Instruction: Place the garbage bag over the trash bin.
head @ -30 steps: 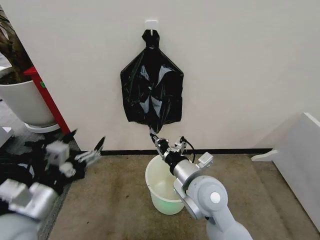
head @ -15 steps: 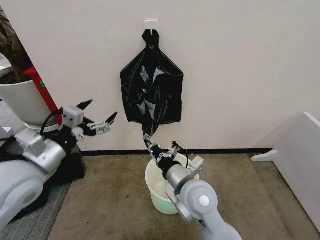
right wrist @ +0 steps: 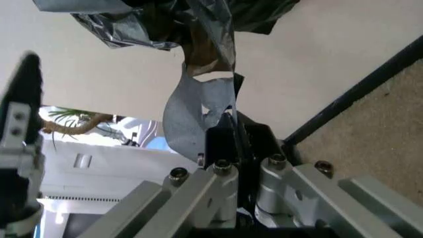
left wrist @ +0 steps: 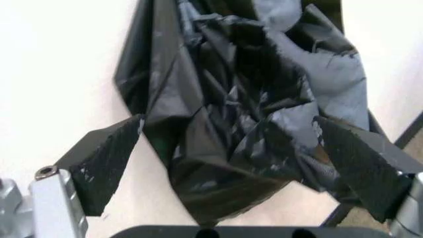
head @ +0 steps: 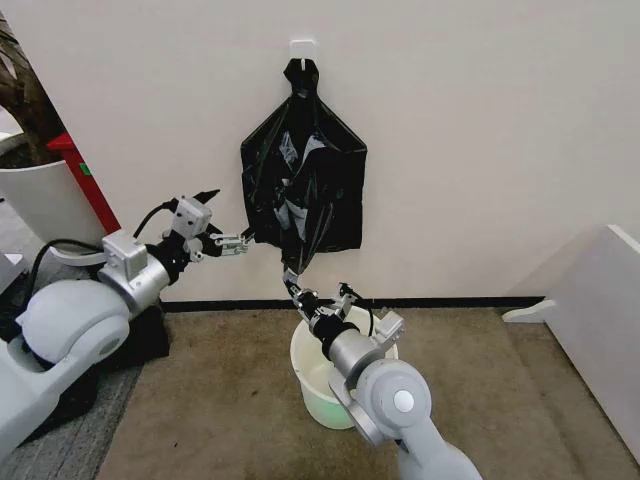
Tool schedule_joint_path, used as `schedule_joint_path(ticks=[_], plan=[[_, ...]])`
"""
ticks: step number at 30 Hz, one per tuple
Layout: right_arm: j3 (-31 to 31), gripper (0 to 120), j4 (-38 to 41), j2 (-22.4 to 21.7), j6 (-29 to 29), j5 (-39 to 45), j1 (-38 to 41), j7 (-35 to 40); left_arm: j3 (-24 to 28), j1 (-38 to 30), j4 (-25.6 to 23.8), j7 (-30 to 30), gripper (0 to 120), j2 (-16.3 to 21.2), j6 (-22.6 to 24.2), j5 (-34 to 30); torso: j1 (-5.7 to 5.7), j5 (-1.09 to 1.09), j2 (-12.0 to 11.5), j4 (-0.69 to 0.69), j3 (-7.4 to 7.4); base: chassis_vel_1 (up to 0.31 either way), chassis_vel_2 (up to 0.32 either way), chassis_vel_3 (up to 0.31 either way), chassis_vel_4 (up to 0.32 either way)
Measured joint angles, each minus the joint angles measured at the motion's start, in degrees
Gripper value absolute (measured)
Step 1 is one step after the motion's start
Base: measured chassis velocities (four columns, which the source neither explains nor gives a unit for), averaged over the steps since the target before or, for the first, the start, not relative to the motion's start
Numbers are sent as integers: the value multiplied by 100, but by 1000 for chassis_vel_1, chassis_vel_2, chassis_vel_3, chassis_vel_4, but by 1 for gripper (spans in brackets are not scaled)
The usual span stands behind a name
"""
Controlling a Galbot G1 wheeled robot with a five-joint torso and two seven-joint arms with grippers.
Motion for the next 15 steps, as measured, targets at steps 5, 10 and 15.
schedule_joint_path(ticks=[5, 10, 15], plan=[[-3, 0, 0, 21, 0, -38, -79, -3, 812, -742, 272, 117, 100, -220, 51, 116, 0, 0, 0, -1, 0, 0, 0, 0, 0], [7, 0, -7, 32, -1, -80, -124, -14, 1288, -1160, 435, 176, 100, -389, 184, 323, 0, 0, 0, -2, 0, 0, 0, 0, 0], [54, 0, -53, 55, 1, -104, -110, -25, 1601, -1525, 596, 231, 100, -509, 240, 458, 0, -1, 0, -1, 0, 0, 0, 0, 0]])
